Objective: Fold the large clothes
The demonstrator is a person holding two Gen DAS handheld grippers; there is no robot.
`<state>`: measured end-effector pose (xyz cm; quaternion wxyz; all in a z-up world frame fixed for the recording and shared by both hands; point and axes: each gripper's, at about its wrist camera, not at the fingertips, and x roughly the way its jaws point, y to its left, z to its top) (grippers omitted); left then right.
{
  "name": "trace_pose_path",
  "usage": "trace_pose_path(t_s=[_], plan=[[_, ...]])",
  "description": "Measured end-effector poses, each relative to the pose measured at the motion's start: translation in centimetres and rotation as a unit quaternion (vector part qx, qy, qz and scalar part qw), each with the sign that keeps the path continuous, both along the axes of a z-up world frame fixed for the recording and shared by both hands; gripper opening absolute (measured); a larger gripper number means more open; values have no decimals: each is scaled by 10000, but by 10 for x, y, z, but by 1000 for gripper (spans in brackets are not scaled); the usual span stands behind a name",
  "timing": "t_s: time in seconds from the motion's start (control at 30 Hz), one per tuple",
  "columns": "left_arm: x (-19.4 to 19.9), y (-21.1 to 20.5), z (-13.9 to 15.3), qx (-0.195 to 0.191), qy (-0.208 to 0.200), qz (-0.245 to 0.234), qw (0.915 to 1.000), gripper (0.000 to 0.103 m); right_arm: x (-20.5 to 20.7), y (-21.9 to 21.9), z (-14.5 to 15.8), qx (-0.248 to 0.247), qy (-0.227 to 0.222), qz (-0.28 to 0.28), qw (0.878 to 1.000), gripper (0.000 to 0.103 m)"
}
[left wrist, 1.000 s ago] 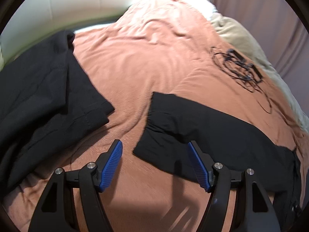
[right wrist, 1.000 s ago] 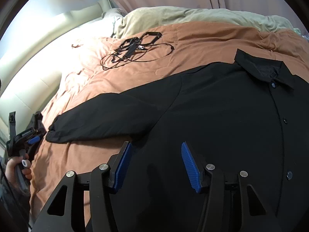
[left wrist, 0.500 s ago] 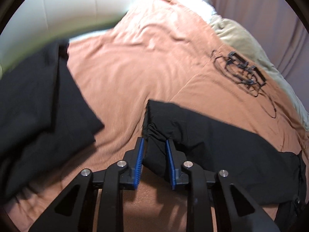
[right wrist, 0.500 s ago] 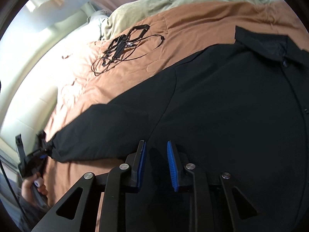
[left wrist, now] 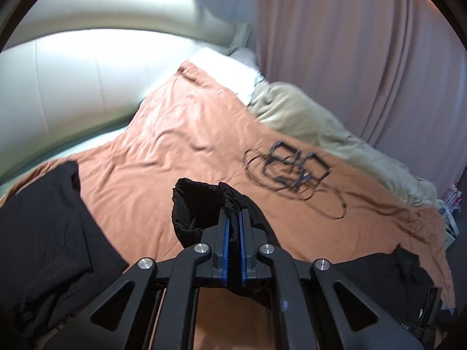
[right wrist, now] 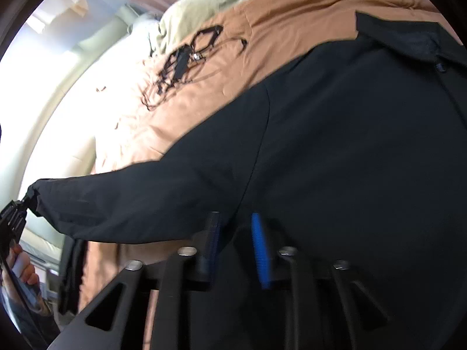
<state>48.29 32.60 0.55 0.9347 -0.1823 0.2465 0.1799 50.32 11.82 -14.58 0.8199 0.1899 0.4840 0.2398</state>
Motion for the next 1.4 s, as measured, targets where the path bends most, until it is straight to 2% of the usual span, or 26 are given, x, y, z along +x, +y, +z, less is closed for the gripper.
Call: trace_pose_path(t_s=[0.03,0.07,0.1,0.17,0.33,0.47,0.63,0.77,1.03,1.2,1.4], plan=[[-1,-7,12,16,-87,-63,9999,8,-6,-5,8,42,-76,-55,9999,57],[-1,-16,25,35,-177,-144,9997,8,-12,-14,17,113,-191,-99,9997,65],[-2,-23,35,53,-250,-213,9994,8,-19,-20,25,172,-284,-126,9994,67],[-2,-44,60,134,-420,-394,9982,8,-38,-38,40,266,-413,-234,9985,67],[-4,-99,119,369,-731,-807,9934,7,-74,-80,68,143,-610,-590,9963,67],[-4,-144,156,524,-876,-1101,9887,7,-102,-118,74,226,-577,-839,9945,67],[1,-212,184,799,-933,-1505,9809,7,-117,-155,76,126,-492,-1003,9937,67],[10,-261,194,935,-938,-1787,9750,7,-117,-171,84,142,-665,-1174,9907,67],[39,-368,203,1158,-867,-2514,9570,7,-111,-214,82,173,-571,-1606,9852,67],[56,-437,194,1171,-781,-3080,9409,7,-108,-257,72,325,-346,-2044,9777,67],[78,-518,164,1119,-579,-3694,9207,7,-107,-320,52,407,-20,-2701,9620,67]])
